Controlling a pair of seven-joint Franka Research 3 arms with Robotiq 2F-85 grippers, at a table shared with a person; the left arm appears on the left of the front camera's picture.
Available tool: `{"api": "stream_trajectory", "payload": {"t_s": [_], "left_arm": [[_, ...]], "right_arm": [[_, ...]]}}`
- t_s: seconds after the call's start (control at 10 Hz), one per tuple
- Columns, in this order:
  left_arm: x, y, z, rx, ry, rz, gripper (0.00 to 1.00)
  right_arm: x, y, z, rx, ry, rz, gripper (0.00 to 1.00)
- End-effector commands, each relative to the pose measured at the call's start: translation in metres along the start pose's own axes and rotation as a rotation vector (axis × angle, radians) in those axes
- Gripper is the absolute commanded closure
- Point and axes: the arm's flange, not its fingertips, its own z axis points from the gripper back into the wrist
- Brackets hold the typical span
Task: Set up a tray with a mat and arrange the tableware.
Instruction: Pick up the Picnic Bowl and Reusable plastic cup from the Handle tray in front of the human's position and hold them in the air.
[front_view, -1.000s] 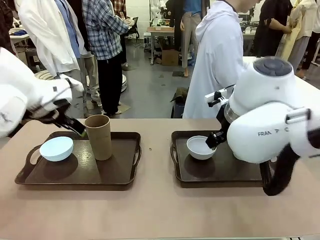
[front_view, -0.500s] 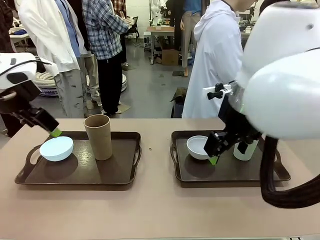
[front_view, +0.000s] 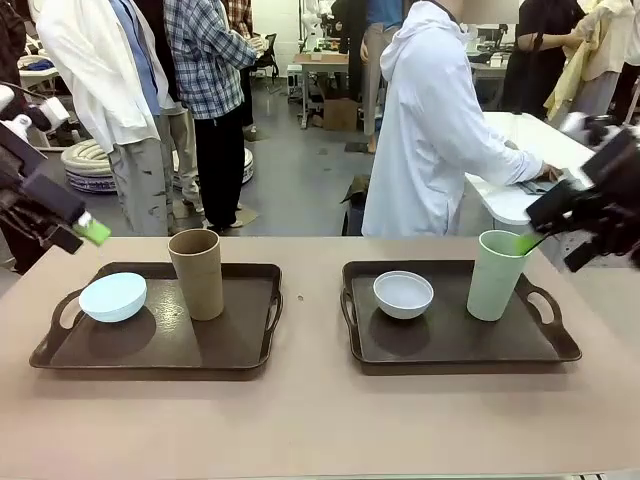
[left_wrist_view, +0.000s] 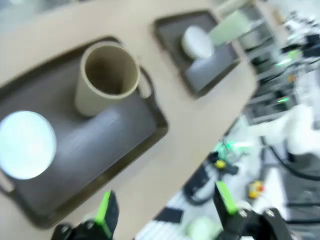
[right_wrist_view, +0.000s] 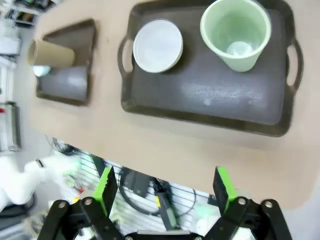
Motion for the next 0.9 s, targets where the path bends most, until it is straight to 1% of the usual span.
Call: {"api": "stream_trajectory", "payload": {"t_s": [0.0, 0.2, 0.3, 0.4, 0.5, 0.6, 0.8], "left_arm": [[0.021, 0.031, 0.002, -0.237, -0.036, 0.124, 0.00], [0.010, 0.065, 0.007, -0.355, -0.083, 0.234, 0.00], [0.004, 0.086, 0.012, -0.363, -0.081, 0.282, 0.00], [-0.003, 0.101, 0.017, -0.335, -0.068, 0.319, 0.00], [-0.013, 0.119, 0.027, -0.273, -0.051, 0.355, 0.00], [-0.022, 0.128, 0.036, -0.236, -0.058, 0.391, 0.00], [-0.029, 0.133, 0.041, -0.184, -0.060, 0.401, 0.00]], "right_arm": [[-0.046, -0.050, -0.034, 0.171, -0.081, -0.037, 0.00], [-0.067, -0.093, -0.033, 0.283, -0.125, -0.123, 0.00], [-0.074, -0.111, -0.034, 0.303, -0.127, -0.159, 0.00], [-0.081, -0.125, -0.035, 0.321, -0.126, -0.192, 0.00], [-0.086, -0.136, -0.036, 0.338, -0.131, -0.212, 0.00], [-0.090, -0.140, -0.037, 0.359, -0.142, -0.213, 0.00], [-0.088, -0.145, -0.036, 0.377, -0.177, -0.220, 0.00]]}}
